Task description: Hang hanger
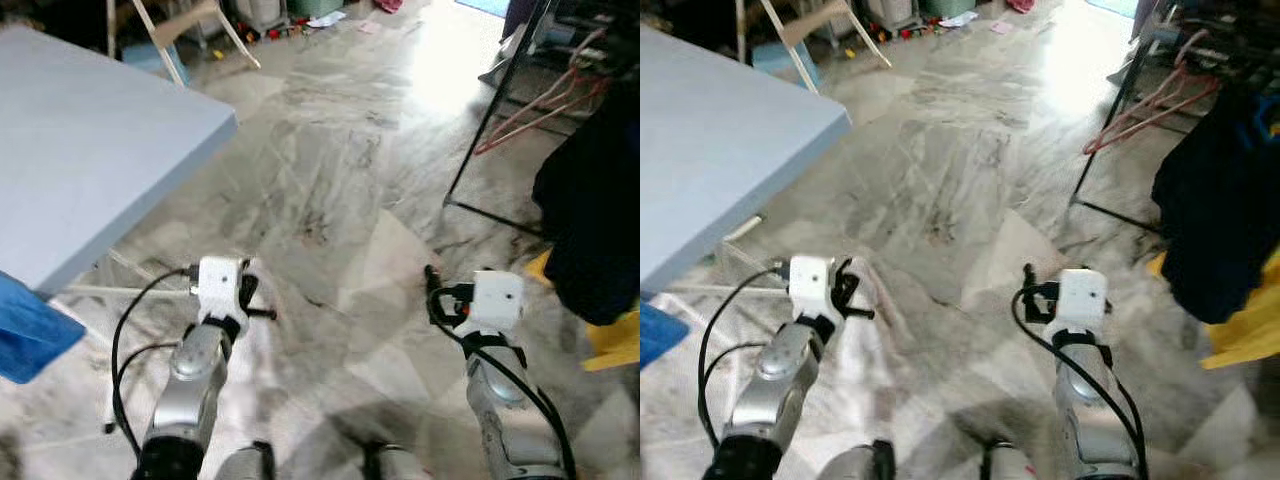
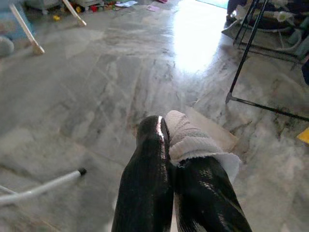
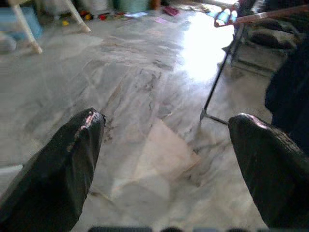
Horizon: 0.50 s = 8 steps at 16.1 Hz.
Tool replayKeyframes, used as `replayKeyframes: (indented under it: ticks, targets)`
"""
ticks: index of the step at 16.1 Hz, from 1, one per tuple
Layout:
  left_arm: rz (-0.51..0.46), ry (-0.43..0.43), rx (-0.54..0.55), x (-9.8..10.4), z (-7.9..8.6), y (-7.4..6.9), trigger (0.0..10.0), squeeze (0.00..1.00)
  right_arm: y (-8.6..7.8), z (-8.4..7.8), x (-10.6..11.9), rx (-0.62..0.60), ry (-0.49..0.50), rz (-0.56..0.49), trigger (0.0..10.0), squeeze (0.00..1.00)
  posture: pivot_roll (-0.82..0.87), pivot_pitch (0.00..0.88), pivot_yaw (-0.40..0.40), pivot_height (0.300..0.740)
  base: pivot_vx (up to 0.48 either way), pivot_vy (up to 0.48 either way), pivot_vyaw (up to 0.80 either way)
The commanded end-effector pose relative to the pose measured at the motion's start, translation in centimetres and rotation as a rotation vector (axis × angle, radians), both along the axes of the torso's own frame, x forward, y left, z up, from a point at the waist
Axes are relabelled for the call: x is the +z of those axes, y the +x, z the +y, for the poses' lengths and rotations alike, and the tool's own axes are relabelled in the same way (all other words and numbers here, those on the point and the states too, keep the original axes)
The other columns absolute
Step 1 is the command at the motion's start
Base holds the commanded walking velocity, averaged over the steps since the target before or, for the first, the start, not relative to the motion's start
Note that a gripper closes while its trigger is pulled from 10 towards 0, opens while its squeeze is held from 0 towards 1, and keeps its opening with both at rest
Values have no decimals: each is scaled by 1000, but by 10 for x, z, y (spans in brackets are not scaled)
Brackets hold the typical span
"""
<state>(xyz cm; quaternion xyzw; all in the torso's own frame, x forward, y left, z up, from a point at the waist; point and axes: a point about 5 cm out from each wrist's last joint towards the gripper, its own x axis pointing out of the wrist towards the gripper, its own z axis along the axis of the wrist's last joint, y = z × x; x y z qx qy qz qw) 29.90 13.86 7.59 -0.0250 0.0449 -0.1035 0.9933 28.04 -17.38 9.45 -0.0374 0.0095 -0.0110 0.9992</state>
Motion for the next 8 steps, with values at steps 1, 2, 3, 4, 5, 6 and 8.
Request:
replayKeyframes:
  ticks: [1,2,3,4,5,6,8]
  targets:
    - [-13,-25,29,-1,4,-4,10000,0,3,-1,0,13,-15,7,10000,0,-44,164,-39,740,0,0,0]
    - [-16,-46,27,-2,5,-6,10000,0,6,-4,4,6,-1,-19,10000,0,-40,162,-41,740,0,0,0]
    - [-19,-47,27,-2,6,-7,10000,0,6,-5,5,1,7,-23,10000,0,-36,163,-35,740,0,0,0]
    - [-23,-45,22,-1,8,-8,10000,0,6,-7,6,-26,37,-33,10000,0,-36,165,-24,740,0,0,0]
    - [-26,-42,6,-1,9,-8,10000,0,4,-6,2,-43,50,-21,10000,0,-39,166,-11,740,285,0,0]
    - [-27,-42,-2,-1,10,-8,10000,0,3,-5,0,-42,54,-14,10000,0,-42,169,-4,740,326,0,0]
    - [-35,-39,-28,3,8,-4,10000,0,-1,1,-4,-40,61,-8,10000,0,-54,175,20,740,371,0,-619]
